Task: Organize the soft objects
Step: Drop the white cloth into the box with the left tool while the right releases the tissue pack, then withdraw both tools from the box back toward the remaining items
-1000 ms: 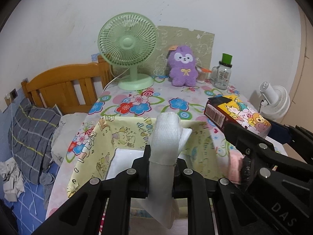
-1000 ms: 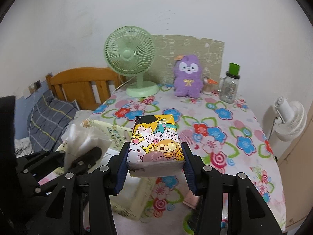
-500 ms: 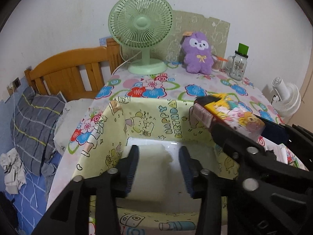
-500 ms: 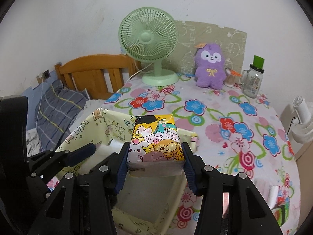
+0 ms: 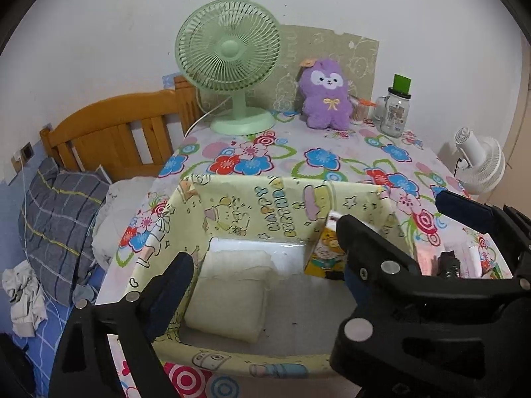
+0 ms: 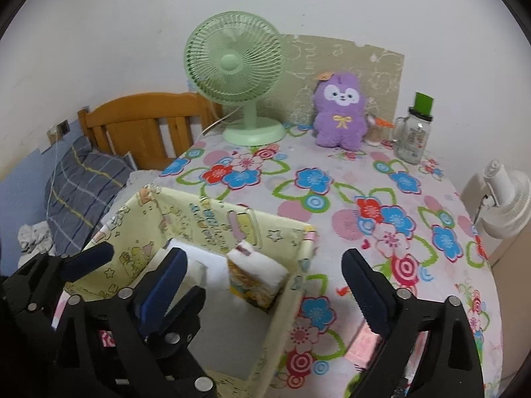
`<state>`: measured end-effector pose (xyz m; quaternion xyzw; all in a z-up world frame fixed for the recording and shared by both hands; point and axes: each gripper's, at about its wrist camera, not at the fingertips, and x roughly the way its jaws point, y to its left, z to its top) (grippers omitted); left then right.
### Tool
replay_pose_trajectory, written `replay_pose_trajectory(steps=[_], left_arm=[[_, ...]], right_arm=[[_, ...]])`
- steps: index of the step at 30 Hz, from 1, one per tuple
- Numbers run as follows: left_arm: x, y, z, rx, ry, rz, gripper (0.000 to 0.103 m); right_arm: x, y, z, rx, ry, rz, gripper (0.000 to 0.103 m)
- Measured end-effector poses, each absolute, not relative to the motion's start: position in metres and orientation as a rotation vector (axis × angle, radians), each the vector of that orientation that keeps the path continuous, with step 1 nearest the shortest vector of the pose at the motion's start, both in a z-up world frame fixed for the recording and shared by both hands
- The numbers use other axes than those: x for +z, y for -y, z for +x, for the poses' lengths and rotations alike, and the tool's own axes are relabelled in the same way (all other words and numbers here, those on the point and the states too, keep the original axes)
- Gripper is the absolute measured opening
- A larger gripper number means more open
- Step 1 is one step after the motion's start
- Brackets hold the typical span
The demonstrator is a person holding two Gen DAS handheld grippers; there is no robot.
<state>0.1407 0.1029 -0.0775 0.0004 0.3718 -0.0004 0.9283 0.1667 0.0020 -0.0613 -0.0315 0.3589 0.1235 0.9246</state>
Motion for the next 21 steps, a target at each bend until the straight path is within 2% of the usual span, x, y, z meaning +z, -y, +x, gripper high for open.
replay_pose_trajectory(steps=[12,21], left_arm=[[-0.058,-0.072,0.126,-0.058,-0.74,0.011,0.103],[-0.043,-0.048,0.104,-0.062,-0.711,0.021,0.103]], right_arm=[[-0.043,0.034,0.149,0.187,-0.732,-0.049,0.098],[-0.027,0.06,0.126,0.176,-0.703,-0.04,0.098]])
